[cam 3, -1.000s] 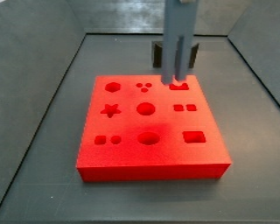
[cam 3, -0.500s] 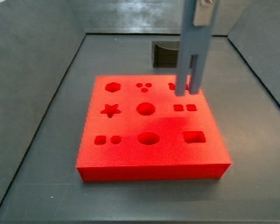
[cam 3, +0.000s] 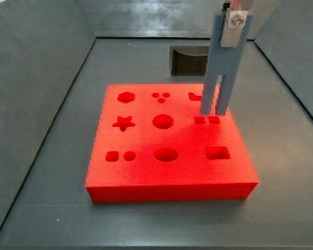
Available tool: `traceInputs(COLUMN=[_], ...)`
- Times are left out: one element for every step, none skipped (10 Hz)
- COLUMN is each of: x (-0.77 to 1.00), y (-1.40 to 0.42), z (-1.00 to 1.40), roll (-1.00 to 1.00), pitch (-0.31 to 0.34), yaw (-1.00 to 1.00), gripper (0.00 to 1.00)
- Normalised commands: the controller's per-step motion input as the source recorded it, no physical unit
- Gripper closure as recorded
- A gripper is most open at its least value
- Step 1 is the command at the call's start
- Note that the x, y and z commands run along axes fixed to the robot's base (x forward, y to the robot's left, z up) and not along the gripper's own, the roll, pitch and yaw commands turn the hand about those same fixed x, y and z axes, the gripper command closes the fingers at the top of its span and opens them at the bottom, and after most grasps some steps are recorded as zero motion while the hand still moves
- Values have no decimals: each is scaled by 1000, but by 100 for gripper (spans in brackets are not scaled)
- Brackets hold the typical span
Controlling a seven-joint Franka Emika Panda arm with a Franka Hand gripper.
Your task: Insert the double-square object.
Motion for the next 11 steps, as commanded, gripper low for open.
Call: traceInputs(x=[0,0,11,31,49,94,294,403,340,243,160], y=[0,0,0,0,0,-14,0,0,0,0,-31], z=[-266,-280,-254,-237,-240,-251,-309,-309,-271,-217,-171], roll=[113,130,101,49,44,17,0,0,0,0,0], pitch=[70,90,94,76,91,106,123,144,131,104,84], yaw=[209,289,309,234,223,183,26,0,0,-89,-137], gripper=[100,100,100,100,100,100,100,100,100,100,100])
